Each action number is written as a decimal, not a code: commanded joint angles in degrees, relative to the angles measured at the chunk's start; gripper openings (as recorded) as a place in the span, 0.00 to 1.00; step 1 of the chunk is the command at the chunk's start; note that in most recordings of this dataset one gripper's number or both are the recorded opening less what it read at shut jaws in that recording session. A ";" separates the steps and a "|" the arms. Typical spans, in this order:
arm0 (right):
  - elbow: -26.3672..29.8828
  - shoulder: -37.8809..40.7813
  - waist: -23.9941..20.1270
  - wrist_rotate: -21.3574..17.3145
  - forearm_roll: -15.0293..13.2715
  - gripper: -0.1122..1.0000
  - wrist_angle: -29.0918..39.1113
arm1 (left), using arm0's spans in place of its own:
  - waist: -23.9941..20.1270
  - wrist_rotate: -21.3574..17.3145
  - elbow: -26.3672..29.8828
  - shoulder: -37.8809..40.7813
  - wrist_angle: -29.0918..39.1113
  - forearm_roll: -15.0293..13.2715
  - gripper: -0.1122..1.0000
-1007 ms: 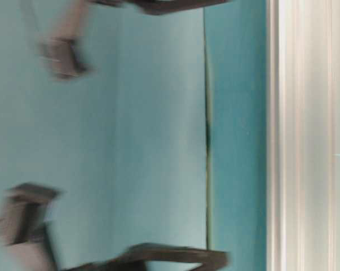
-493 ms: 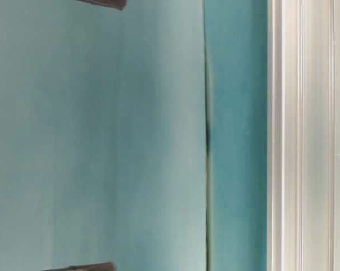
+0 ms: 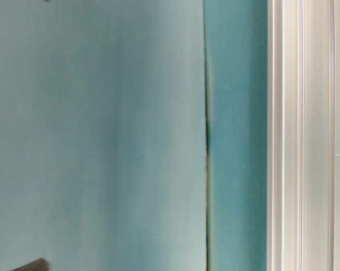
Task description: Lift the metal rail with both hands.
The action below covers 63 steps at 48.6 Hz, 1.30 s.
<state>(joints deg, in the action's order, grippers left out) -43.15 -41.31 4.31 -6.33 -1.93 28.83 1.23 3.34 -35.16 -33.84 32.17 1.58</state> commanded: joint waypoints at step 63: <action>-7.21 -18.54 0.53 -0.18 -0.09 0.99 -13.01 | -0.35 0.62 -5.19 -18.28 -11.95 0.00 0.86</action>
<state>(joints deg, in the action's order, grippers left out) -50.80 -60.03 4.75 -6.42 -1.93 16.44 0.97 3.87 -40.96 -52.12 21.09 1.49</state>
